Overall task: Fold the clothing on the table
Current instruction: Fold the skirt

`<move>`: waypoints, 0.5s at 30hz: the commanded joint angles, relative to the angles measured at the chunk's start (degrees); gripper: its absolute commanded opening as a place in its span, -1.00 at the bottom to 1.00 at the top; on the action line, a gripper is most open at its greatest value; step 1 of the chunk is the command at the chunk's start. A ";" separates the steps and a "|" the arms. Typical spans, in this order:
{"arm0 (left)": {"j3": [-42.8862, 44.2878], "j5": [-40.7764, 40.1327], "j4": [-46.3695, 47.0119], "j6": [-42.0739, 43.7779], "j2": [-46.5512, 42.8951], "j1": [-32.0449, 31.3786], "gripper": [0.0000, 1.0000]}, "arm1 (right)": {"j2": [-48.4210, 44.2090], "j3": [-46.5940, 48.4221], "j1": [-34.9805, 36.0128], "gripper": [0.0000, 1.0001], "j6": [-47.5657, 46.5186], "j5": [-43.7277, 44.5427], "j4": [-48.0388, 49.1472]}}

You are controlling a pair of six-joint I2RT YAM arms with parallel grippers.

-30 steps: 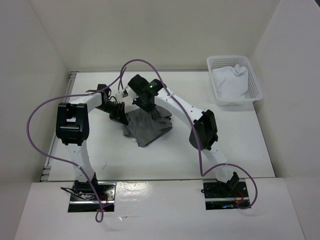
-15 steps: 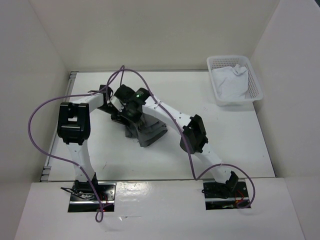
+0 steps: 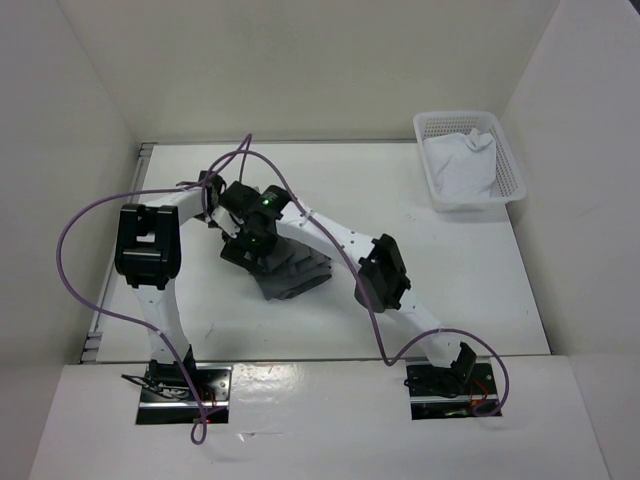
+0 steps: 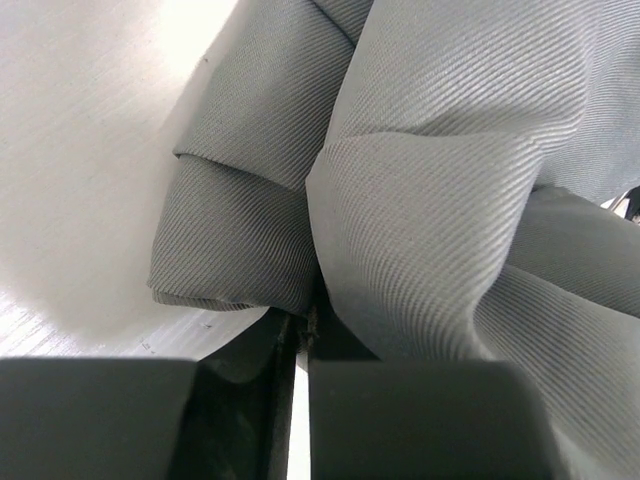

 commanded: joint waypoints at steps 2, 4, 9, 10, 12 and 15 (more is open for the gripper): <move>0.10 1.06 -0.57 0.65 -0.50 -0.88 -0.74 | -7.96 -0.57 0.05 0.99 -1.60 2.68 -0.12; 0.10 -0.25 -1.19 1.17 -2.08 0.43 -0.49 | -12.68 -2.51 0.05 0.99 -2.56 4.09 0.49; -0.60 -3.50 -5.40 3.72 -7.88 9.02 0.03 | -25.79 -14.01 0.05 0.99 -5.99 6.12 1.72; -1.12 -4.81 -6.88 4.25 -10.50 10.62 0.11 | -28.07 -17.77 0.05 0.99 -7.48 6.12 1.72; -1.92 -5.36 -8.30 5.31 -15.24 15.44 0.24 | -34.58 -21.48 -0.65 0.99 -8.02 6.12 1.11; -2.62 -8.34 -11.02 6.79 -22.18 20.19 0.57 | -42.40 -29.74 -5.03 0.99 -9.69 6.73 2.32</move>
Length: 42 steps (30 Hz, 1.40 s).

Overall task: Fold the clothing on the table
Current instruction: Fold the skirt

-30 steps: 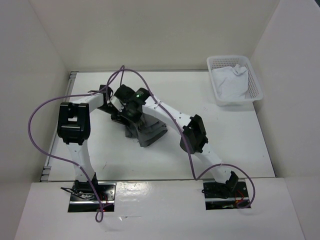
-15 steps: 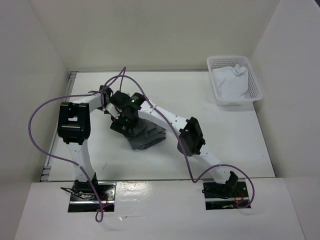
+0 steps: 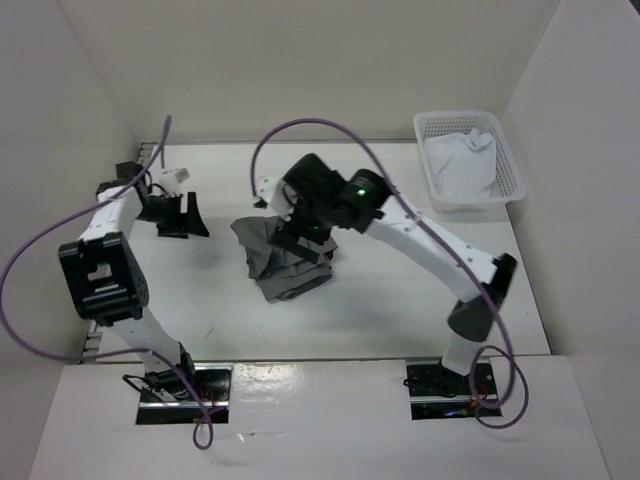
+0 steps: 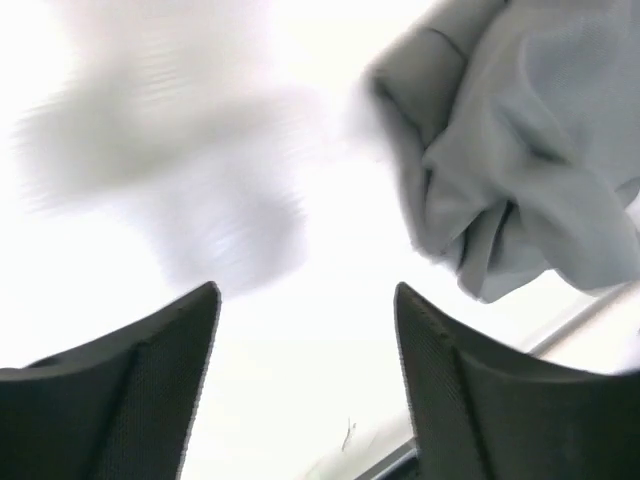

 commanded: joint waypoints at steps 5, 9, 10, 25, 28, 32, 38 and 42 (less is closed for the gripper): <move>0.41 2.11 -4.60 2.89 -16.29 2.08 0.95 | -19.68 -22.29 -22.01 0.99 -2.02 -1.14 9.32; 5.24 8.39 -8.02 3.76 -14.81 -4.68 0.98 | -27.60 -34.67 -32.49 0.99 -0.87 -6.33 14.68; 7.69 8.39 -8.73 4.29 -14.10 -7.83 0.98 | -28.93 -36.36 -33.74 0.99 -0.87 -7.03 14.69; 0.70 -2.75 -0.84 -1.06 -15.38 -10.78 0.98 | -55.72 -59.39 -64.04 0.99 9.66 -4.24 29.53; -4.75 -7.16 4.34 -4.40 -24.68 -3.14 0.98 | -57.85 -60.54 -68.10 0.99 11.86 -2.91 31.39; -12.66 -15.76 9.26 -8.87 -39.47 4.61 1.00 | -59.09 -63.27 -69.26 0.99 13.10 -1.16 35.34; -19.71 -22.03 9.99 -8.89 -48.63 9.35 1.00 | -61.28 -66.77 -69.26 0.99 13.72 -2.20 38.24; -22.95 -16.15 14.28 -7.57 -50.13 11.30 1.00 | -64.26 -69.59 -69.26 0.99 13.19 -1.06 41.40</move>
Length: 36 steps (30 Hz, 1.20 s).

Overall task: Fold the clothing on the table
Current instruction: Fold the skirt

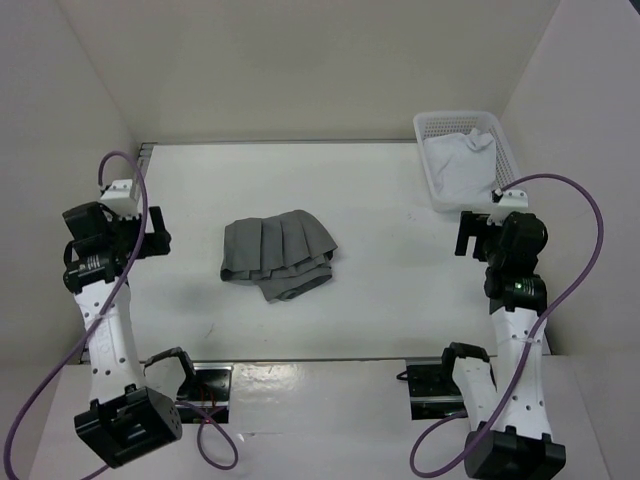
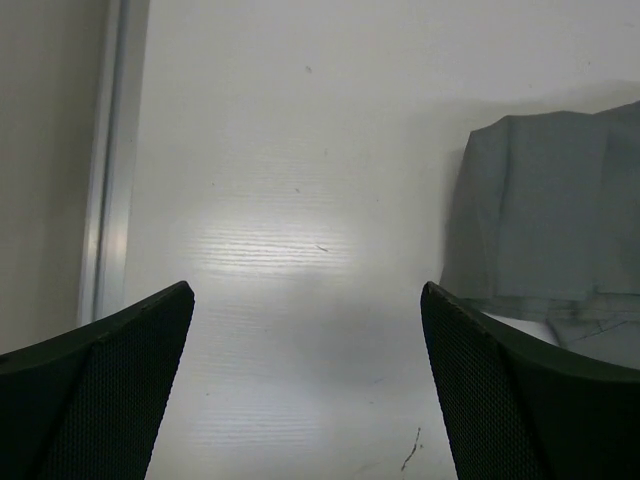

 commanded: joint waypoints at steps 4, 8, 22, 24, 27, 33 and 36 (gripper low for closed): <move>-5.88 7.87 7.22 -0.03 0.14 2.91 1.00 | -4.18 -3.30 0.70 0.99 1.19 1.06 8.17; -7.02 6.47 7.93 1.03 -1.88 3.44 1.00 | -2.77 -4.43 3.60 0.99 1.72 2.81 9.40; -7.02 6.99 7.93 2.08 -1.36 5.64 1.00 | -4.44 -5.49 5.37 0.99 -0.39 2.38 10.02; -7.02 7.51 7.93 2.08 -1.36 5.64 1.00 | -4.44 -5.49 5.37 0.99 -1.79 1.68 9.41; -7.02 7.52 7.93 2.08 -1.36 5.64 1.00 | -4.44 -5.49 5.37 0.99 -3.64 1.14 8.88; -7.02 8.05 7.93 2.08 -1.36 5.64 1.00 | -4.44 -5.49 5.37 0.99 -5.92 -0.70 8.35; -7.02 8.05 7.93 2.08 -1.36 5.64 1.00 | -4.44 -5.49 5.37 0.99 -5.93 -2.19 7.83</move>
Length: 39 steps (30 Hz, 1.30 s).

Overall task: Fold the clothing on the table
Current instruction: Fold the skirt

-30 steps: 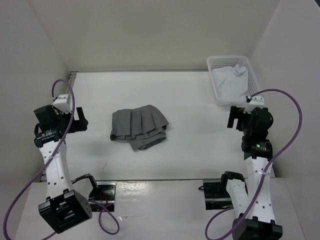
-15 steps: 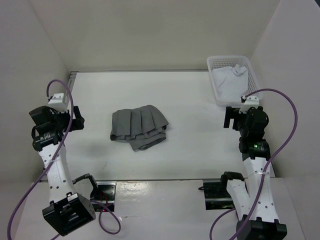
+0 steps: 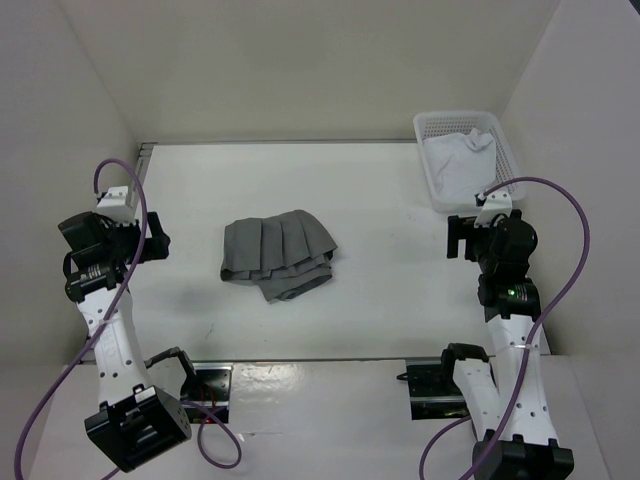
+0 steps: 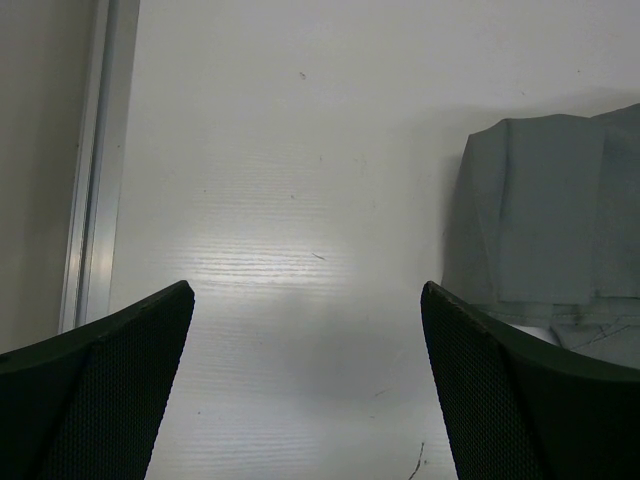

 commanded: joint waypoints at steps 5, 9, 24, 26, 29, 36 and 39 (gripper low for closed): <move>0.14 1.73 1.77 1.41 -0.52 0.33 1.00 | -0.75 -0.22 0.38 0.99 -2.02 -2.94 1.31; 0.14 1.73 1.77 1.41 -0.53 0.33 1.00 | -1.27 0.30 0.38 0.99 -2.02 -2.94 1.31; 0.14 2.87 1.77 1.41 -0.53 0.33 1.00 | -1.27 0.92 0.38 0.99 2.28 -2.34 1.48; 0.14 2.87 1.77 1.41 -0.53 0.33 1.00 | -1.27 1.44 0.38 0.99 5.62 -0.14 2.18; 0.14 2.87 1.77 1.41 -0.53 0.33 1.00 | -1.27 1.44 0.38 0.99 8.70 2.85 2.80; 0.14 2.87 1.77 1.41 -0.53 0.33 1.00 | -1.27 1.97 0.38 0.99 9.32 5.32 3.33; 0.14 3.40 1.77 1.41 -0.53 0.33 1.00 | -1.27 1.97 0.38 0.99 9.32 5.32 3.33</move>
